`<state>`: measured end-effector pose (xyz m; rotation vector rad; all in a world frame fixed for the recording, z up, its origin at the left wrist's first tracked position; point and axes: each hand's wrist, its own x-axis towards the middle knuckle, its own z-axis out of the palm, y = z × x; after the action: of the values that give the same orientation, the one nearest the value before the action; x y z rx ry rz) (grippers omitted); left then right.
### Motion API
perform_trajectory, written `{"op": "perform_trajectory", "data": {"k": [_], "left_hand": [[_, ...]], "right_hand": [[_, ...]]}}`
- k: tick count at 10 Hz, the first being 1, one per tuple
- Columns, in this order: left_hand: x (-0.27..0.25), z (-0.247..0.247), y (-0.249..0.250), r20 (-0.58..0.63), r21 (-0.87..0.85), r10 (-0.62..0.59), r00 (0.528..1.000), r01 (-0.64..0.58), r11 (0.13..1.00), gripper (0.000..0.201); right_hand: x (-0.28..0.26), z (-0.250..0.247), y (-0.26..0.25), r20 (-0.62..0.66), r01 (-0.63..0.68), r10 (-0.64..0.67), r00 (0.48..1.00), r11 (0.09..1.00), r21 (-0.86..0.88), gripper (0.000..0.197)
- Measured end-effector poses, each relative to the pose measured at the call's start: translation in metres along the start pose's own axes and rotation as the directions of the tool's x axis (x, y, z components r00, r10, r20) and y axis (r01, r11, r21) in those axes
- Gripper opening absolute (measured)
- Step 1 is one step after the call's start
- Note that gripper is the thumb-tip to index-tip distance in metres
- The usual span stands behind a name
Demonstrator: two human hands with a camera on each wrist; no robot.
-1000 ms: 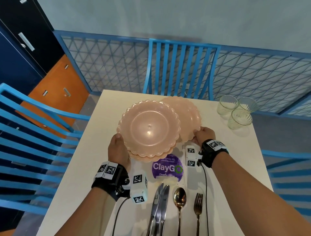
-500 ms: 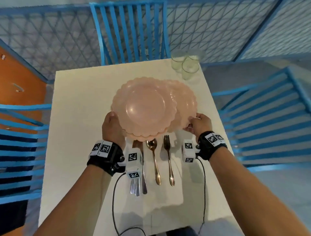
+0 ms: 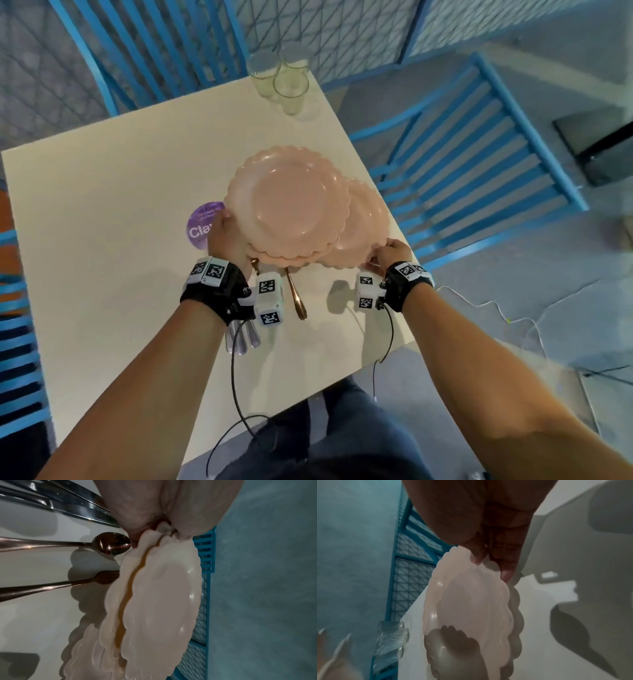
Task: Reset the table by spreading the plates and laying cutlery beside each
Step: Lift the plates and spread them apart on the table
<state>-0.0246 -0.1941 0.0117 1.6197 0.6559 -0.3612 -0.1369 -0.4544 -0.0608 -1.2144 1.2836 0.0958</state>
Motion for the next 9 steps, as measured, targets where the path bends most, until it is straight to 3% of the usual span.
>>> {"op": "perform_trajectory", "data": {"k": [3, 5, 6, 7, 8, 9], "left_hand": [[-0.001, -0.016, -0.011, 0.093, -0.086, -0.006, 0.996, 0.014, 0.996, 0.034], [-0.009, -0.020, -0.013, 0.149, -0.099, 0.013, 0.989, 0.002, 0.995, 0.029], [-0.014, -0.020, -0.013, 0.149, -0.131, 0.017, 0.989, 0.003, 0.991, 0.029], [-0.016, -0.021, -0.010, 0.138, -0.172, 0.003, 0.990, 0.021, 0.985, 0.037], [-0.015, -0.028, -0.007, 0.141, -0.208, 0.011, 0.990, 0.018, 0.978, 0.035], [-0.011, -0.037, -0.002, 0.082, -0.273, 0.001, 0.997, 0.021, 0.962, 0.032]], "right_hand": [[0.006, -0.012, 0.004, -0.039, -0.003, 0.002, 0.999, 1.000, -0.020, 0.030], [-0.003, -0.016, 0.002, -0.036, 0.000, 0.000, 0.999, 1.000, -0.006, 0.023], [-0.011, -0.021, 0.004, -0.075, 0.031, -0.035, 0.997, 0.998, -0.051, 0.024], [-0.031, -0.020, -0.003, -0.141, 0.168, -0.201, 0.969, 0.962, -0.215, 0.021], [-0.061, -0.004, -0.023, -0.049, 0.354, -0.376, 0.925, 0.902, -0.247, 0.023], [-0.088, 0.032, -0.047, 0.178, 0.431, -0.407, 0.896, 0.892, -0.134, 0.024]]}}
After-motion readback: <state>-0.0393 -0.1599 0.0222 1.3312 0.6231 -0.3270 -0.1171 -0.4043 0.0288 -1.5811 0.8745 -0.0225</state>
